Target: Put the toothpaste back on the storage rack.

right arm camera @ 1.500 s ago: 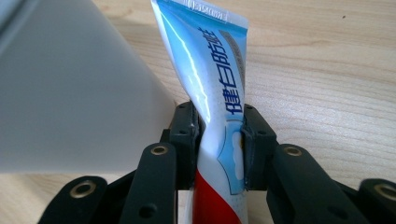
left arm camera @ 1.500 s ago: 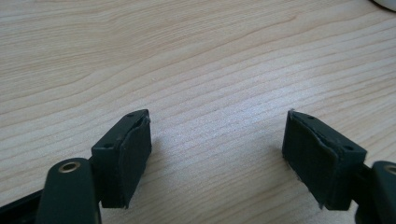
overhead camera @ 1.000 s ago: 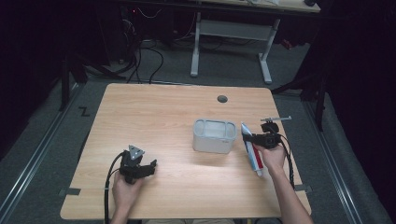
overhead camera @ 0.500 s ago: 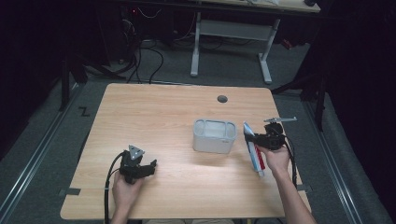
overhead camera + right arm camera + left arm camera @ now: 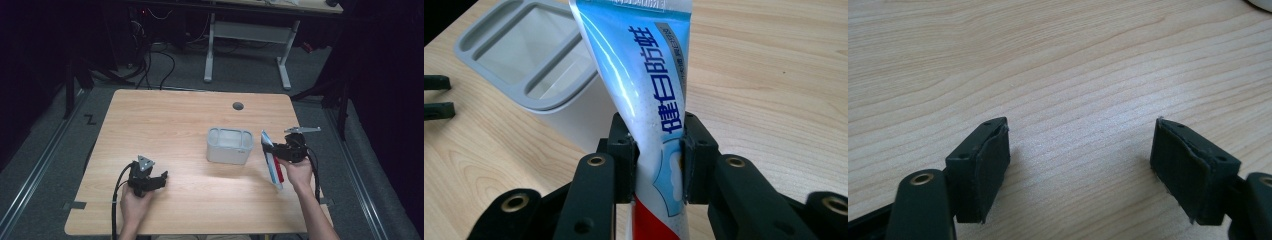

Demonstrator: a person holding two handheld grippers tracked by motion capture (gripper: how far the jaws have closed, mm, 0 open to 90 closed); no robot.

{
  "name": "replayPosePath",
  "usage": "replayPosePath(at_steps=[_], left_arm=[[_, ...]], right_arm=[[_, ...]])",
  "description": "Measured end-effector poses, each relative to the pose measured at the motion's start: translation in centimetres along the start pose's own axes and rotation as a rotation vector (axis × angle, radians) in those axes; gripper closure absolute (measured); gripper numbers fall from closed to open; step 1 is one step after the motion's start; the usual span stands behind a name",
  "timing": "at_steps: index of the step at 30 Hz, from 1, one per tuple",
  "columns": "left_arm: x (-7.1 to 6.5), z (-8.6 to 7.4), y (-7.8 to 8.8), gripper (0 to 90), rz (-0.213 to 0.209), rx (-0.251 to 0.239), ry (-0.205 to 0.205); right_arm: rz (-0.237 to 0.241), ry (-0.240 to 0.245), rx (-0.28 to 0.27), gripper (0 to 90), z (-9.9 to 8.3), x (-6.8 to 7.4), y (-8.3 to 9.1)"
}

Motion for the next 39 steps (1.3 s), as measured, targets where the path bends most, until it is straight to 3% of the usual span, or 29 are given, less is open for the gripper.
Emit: replayPosePath(at_steps=[13, 26, 29, 39], left_arm=[[0.0, 0.0, 0.0, 24.1, 0.0, -0.001, 0.001], [0.0, 0.0, 0.0, 24.2, 0.001, -0.001, 0.002], [0.0, 0.0, 0.0, 24.2, 0.001, -0.001, 0.002], [0.0, 0.0, 0.0, 24.1, 0.001, -0.001, 0.002]], right_arm=[[0.013, 0.067, -0.005, 71.7, 0.5, 1.4, 1.0], [0.004, 0.12, -0.05, 72.0, 1.9, 2.9, 2.4], [0.03, 0.121, -0.092, 72.2, 2.7, 3.7, 2.7], [0.082, 0.136, -0.125, 72.0, 4.0, 5.4, 3.2]])
Point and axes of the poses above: each handheld gripper's, and its own axes: y roughly backward along the jaws, z roughly out of its top, x roughly to its left, the point moved 10 cm from there along -y, roughly forward along the jaws, and after that the axes turned 3 degrees about -z, right-handed, at the moved point
